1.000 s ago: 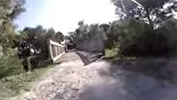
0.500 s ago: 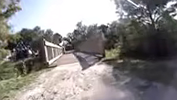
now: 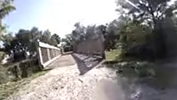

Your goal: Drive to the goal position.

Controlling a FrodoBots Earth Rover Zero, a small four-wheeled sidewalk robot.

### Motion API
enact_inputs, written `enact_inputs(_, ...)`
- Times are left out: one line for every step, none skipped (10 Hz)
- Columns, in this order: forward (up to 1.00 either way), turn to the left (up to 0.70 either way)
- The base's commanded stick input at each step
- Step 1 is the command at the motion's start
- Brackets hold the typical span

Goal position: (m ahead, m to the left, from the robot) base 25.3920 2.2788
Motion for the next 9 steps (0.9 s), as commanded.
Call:
enact_inputs(0.70,0.35)
enact_inputs(0.70,0.00)
enact_inputs(0.70,0.00)
enact_inputs(0.70,0.00)
enact_inputs(0.70,0.00)
enact_inputs(0.70,0.00)
enact_inputs(0.70,0.00)
enact_inputs(0.70,0.00)
enact_inputs(0.70,0.00)
